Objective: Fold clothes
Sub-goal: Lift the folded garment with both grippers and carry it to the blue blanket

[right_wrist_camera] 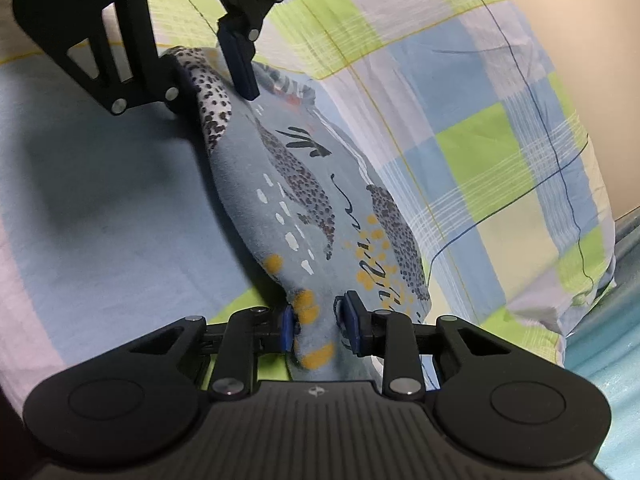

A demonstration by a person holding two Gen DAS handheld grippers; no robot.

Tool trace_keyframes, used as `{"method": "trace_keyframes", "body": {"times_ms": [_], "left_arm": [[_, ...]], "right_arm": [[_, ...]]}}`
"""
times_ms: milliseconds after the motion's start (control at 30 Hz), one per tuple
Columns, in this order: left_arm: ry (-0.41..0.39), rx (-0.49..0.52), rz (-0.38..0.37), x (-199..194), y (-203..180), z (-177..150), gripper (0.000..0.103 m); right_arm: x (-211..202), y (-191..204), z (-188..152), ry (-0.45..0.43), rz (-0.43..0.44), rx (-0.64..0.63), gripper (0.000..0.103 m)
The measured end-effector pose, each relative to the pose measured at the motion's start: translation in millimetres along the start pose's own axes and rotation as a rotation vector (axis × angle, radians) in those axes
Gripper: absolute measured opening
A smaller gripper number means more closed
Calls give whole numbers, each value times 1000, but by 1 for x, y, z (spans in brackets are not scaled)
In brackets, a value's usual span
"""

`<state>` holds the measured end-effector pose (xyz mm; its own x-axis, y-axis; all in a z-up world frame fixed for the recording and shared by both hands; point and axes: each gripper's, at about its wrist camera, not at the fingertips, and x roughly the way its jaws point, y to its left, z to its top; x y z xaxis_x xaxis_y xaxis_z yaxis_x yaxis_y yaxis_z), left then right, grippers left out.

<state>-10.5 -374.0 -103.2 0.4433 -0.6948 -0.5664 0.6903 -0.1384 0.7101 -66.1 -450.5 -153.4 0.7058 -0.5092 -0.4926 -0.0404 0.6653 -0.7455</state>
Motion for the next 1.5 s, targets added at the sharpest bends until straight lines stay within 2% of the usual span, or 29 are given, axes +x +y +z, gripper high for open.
{"method": "trace_keyframes", "body": {"times_ms": [500,600,667,733,833,1000,1233,1367,1500], "left_arm": [[-30,-17,-30,0,0,-6,11],[-36,-5,-22,0,-1,-7,8],[-39,12,-6,-1,-1,-8,7],[-43,35,16,-5,-1,-8,7],[-67,43,41,-18,4,-7,7],[-133,102,85,-49,11,6,7],[-274,171,129,-95,12,51,7],[-371,204,118,-121,0,87,7],[-487,243,75,-147,-22,125,7]], "right_arm": [[-2,8,5,18,-16,5,28],[-2,6,6,29,-2,29,23],[-3,5,8,37,1,42,16],[-5,5,8,38,-16,39,9],[-17,6,9,23,-52,22,6],[-50,-1,14,3,-105,45,5],[-112,-19,9,24,-197,100,4],[-156,-28,-4,71,-262,120,4],[-207,-38,-23,136,-344,152,4]]}}
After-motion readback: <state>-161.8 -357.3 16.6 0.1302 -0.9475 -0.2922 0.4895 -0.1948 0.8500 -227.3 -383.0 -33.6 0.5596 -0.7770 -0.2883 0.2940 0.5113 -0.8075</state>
